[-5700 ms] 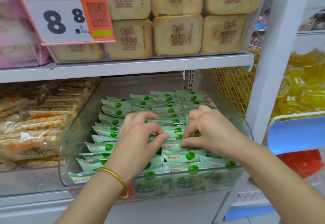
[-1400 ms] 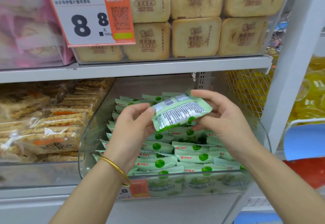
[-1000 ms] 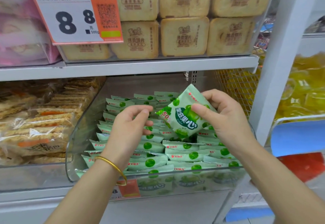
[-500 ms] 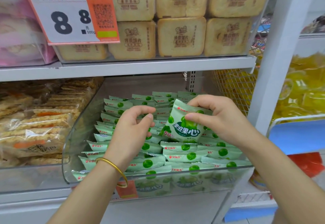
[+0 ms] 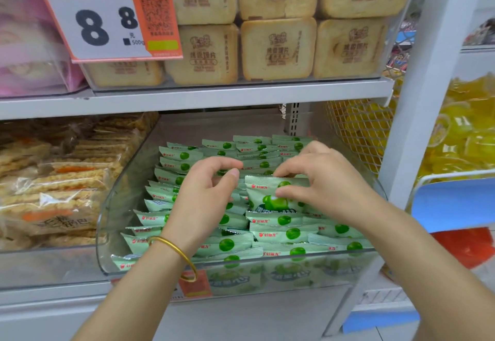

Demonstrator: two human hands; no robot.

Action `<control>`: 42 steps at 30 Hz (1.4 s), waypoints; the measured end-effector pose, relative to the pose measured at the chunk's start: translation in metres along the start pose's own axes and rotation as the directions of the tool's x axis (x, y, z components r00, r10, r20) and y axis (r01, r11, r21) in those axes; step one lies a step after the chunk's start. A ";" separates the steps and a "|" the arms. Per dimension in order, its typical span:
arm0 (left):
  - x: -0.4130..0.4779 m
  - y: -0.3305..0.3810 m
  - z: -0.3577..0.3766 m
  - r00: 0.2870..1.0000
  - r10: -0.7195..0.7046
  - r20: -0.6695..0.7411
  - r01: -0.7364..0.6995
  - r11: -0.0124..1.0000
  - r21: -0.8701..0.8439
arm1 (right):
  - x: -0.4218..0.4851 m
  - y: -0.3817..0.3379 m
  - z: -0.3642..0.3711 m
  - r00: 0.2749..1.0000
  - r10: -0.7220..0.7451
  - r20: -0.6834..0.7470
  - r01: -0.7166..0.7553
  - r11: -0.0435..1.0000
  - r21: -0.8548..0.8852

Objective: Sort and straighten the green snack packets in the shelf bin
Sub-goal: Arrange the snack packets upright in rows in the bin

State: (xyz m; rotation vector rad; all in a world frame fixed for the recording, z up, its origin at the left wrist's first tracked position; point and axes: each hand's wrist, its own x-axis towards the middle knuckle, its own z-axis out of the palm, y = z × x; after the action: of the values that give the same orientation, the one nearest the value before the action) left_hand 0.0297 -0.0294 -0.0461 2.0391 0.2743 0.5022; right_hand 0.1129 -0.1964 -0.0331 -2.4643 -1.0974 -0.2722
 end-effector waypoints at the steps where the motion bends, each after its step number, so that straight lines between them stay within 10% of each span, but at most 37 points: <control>1: 0.000 -0.001 0.000 1.000 0.020 0.003 -0.020 0.999 0.026 | 0.000 0.000 0.000 1.000 0.012 0.005 -0.012 1.000 -0.007; 15: 0.005 -0.012 0.009 0.977 0.162 0.140 -0.210 0.850 0.483 | 0.009 0.000 0.009 0.983 -0.005 0.181 0.039 0.982 -0.185; 42: 0.009 -0.016 -0.002 0.986 0.161 0.043 -0.164 0.899 0.407 | 0.015 -0.005 0.010 0.963 -0.096 0.250 0.169 0.943 -0.288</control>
State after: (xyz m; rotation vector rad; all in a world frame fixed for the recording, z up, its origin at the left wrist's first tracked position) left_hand 0.0370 -0.0161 -0.0567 2.4891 0.2170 0.5749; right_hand 0.1190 -0.1791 -0.0351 -2.7542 -1.4189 -0.2110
